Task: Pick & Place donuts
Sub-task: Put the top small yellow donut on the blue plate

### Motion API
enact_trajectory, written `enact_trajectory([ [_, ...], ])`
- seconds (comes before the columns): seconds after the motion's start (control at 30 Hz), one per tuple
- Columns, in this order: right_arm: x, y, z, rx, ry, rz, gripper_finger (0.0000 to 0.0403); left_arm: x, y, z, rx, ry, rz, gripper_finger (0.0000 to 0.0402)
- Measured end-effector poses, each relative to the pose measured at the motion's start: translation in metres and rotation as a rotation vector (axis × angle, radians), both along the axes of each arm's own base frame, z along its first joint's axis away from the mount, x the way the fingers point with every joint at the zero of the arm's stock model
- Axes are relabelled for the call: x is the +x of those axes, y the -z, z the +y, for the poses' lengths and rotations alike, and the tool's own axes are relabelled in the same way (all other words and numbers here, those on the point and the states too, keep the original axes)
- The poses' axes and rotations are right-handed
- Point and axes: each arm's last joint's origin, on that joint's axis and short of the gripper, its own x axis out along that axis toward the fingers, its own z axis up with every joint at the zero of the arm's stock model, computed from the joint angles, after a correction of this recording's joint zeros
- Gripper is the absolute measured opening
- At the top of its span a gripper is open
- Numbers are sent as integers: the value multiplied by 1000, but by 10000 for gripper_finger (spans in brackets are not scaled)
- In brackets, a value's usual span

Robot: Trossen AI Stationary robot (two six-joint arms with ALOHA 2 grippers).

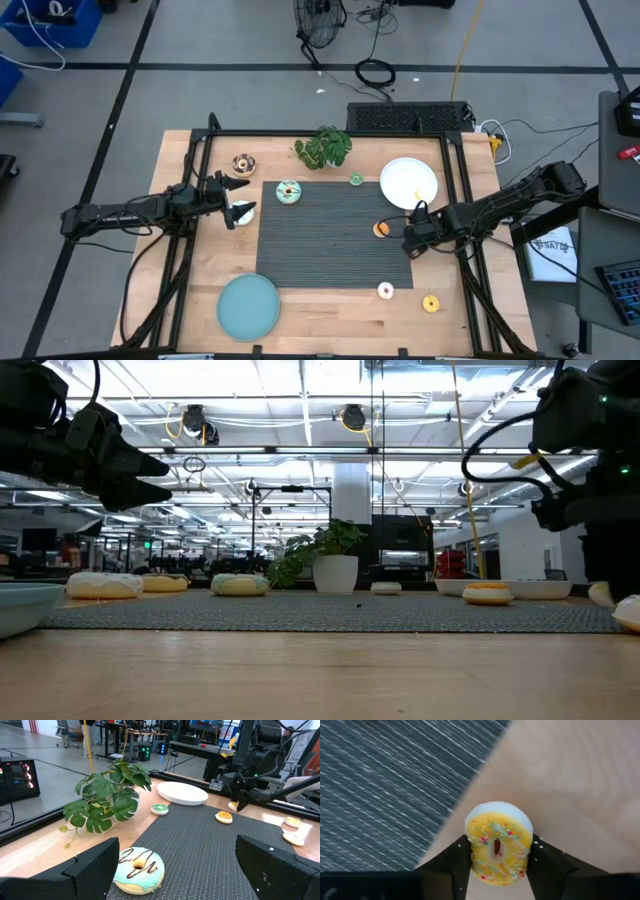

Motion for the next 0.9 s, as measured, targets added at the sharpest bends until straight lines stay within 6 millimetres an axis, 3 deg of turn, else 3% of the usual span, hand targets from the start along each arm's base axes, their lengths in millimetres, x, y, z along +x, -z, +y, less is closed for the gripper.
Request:
enact_trajectory([
  [0.2, 14, -2, 3, 16, -46, -151, 131, 0, 0, 0, 0, 0, 0, 392],
  [0.47, 48, -22, 11, -26, -261, -573, 125, 0, 0, 0, 0, 0, 0, 392],
  [0.73, 80, -60, 18, -324, -578, -1090, 125, 0, 0, 0, 0, 0, 0, 392],
  [0.9, 94, -64, 25, -514, -763, -1245, 125, 0, -3, 0, -44, -4, -44, 392],
])
